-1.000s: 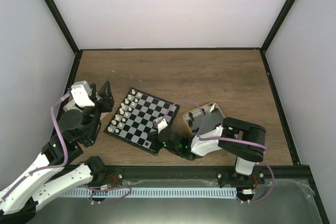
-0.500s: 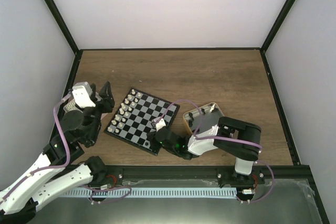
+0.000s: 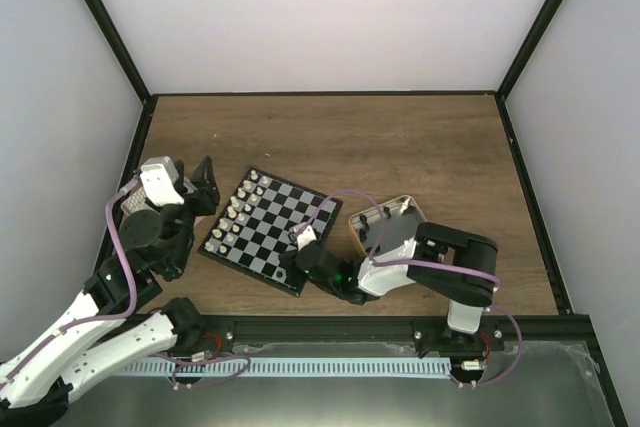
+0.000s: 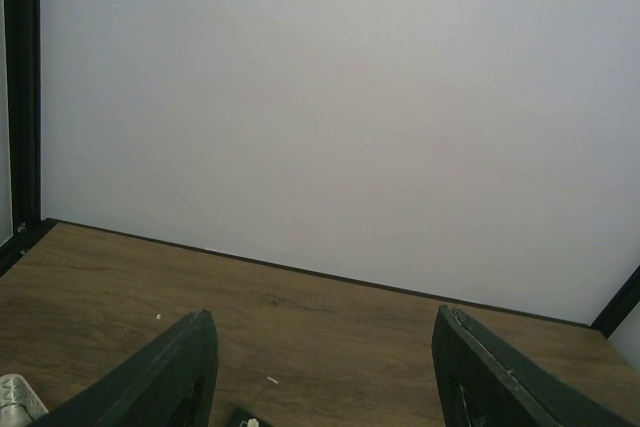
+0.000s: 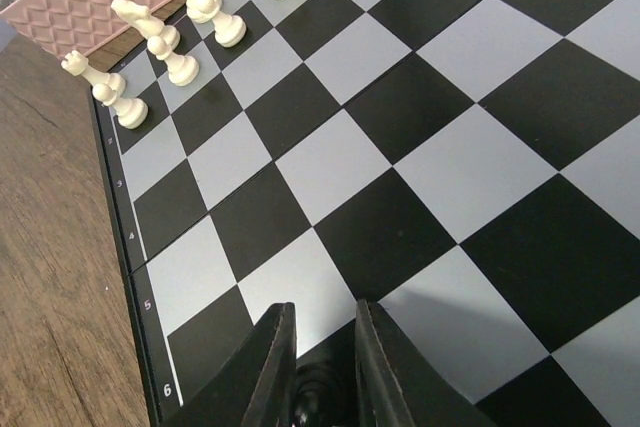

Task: Set up the chess pieces on the board
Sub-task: Place the chess piece on the chessboard.

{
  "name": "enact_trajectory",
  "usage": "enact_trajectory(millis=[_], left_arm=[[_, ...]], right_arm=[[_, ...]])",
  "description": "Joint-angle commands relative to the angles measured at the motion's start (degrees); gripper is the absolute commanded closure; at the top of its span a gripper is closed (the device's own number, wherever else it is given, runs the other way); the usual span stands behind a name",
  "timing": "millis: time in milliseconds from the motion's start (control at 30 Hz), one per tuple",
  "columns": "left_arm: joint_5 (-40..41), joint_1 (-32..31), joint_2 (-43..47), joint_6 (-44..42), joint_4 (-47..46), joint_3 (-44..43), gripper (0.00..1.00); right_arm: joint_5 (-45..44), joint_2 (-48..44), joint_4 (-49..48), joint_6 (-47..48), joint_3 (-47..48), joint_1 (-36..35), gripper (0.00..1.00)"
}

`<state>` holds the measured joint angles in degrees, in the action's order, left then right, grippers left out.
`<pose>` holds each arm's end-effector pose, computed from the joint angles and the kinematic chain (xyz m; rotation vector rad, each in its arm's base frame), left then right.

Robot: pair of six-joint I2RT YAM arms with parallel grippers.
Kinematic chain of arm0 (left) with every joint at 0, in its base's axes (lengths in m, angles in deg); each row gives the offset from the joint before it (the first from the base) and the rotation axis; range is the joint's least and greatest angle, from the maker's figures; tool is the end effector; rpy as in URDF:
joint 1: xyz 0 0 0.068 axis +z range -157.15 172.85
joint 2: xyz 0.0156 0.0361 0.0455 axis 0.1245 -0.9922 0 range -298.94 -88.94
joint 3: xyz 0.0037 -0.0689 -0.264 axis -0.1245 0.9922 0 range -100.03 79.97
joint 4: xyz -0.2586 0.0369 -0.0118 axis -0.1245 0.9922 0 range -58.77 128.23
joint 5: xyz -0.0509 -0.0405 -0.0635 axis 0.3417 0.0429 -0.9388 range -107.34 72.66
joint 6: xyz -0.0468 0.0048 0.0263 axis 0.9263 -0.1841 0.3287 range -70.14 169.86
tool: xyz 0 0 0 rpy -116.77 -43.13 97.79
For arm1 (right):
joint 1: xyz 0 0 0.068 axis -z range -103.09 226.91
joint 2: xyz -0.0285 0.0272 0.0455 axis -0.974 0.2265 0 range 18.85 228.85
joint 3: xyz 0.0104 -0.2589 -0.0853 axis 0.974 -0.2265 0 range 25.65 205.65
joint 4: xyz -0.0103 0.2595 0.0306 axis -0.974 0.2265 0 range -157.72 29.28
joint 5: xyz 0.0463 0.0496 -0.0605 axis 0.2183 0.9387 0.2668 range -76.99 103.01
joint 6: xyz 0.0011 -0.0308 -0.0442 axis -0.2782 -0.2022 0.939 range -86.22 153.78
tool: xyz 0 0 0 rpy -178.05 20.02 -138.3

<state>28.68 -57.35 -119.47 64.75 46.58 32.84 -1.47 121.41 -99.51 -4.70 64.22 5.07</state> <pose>0.0894 -0.0673 0.3774 -0.1581 1.5541 -0.2749 0.1115 0.3114 0.1195 -0.4913 2.1852 0.8500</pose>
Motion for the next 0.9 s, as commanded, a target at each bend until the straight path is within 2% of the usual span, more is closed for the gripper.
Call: enact_trajectory(millis=[0,267,600,800,867], left_arm=[[0.16,0.16,-0.32,-0.39,-1.03,0.33,0.39],[0.29,0.11,-0.59,-0.44,-0.9,0.33,0.39],[0.03,0.16,-0.42,-0.14,-0.59,0.42,0.39],[-2.82,0.13,-0.41,1.2,0.43,0.06,0.38],[-3.92,0.1,-0.41,1.97,0.79,0.16,0.34]], right_arm=[[-0.84,-2.04,-0.72,-0.27,-0.16,-0.44,0.8],[0.63,-5.88,6.41,-2.81,1.55,-0.49,0.75],[-1.42,-15.17,31.29,-8.39,8.45,0.48,0.71],[-2.46,-25.64,46.62,-9.09,13.84,5.5,0.66],[-2.85,-28.49,51.9,-9.27,15.65,8.02,0.61]])
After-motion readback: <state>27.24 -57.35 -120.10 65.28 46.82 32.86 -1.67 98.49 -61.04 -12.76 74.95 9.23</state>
